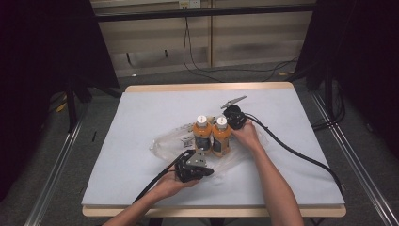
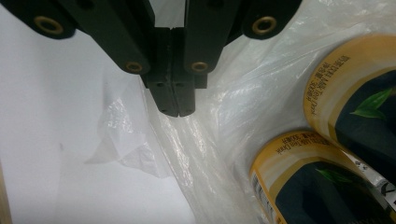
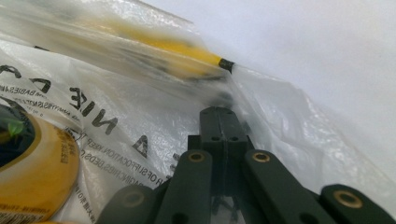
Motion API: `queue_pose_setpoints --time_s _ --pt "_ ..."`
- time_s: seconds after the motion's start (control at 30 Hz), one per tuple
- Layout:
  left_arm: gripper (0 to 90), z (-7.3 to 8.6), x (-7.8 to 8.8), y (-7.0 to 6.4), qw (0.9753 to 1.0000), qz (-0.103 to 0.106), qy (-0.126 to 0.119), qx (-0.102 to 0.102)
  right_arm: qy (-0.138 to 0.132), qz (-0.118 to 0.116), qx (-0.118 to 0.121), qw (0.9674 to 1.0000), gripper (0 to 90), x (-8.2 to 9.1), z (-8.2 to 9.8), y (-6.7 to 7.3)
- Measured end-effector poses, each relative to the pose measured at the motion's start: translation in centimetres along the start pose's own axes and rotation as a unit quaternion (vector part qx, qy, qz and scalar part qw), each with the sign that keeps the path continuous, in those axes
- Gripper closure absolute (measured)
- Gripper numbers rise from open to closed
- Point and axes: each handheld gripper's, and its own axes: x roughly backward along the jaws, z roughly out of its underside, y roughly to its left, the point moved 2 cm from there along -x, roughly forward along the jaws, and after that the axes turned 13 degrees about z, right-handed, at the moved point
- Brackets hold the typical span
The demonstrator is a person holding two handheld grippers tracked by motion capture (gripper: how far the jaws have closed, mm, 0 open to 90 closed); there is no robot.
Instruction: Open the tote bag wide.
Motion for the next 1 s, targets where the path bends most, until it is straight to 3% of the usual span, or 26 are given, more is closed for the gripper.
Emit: queue_pose_setpoints --time_s 0.13,0.17,0.2,0.23,0.33,0.8,1.0 --pt "90.0 0.2 0.0 -0.1 0.9998 0.014 -0.014 0.010 0.004 0.006 0.002 1.0000 90.0 -0.1 -0.2 0.0" --pt "90.0 0.2 0.1 -0.2 0.9999 0.013 -0.006 0.008 0.003 0.004 0.000 1.0000 90.0 -0.2 -0.2 0.0" --pt "90.0 0.1 -0.1 -0.2 0.9998 0.012 -0.013 0.001 0.004 0.005 -0.005 1.0000 90.0 -0.2 -0.2 0.0" --pt "90.0 0.1 0.0 -0.3 1.0000 0.008 0.001 0.001 0.003 0.003 -0.004 1.0000 90.0 -0.2 -0.3 -0.1" --pt "90.0 0.1 -0.1 -0.5 0.9999 0.011 -0.013 0.003 0.007 0.004 -0.004 1.0000 90.0 -0.3 -0.4 -0.1" --pt "90.0 0.1 -0.1 -1.0 0.9998 0.020 -0.004 -0.005 0.009 0.017 -0.009 0.9998 90.0 -0.9 -1.1 -0.3" --pt "90.0 0.2 0.0 -0.5 0.9994 0.033 -0.008 -0.002 0.006 0.022 -0.014 0.9997 90.0 -1.2 -1.3 -0.5"
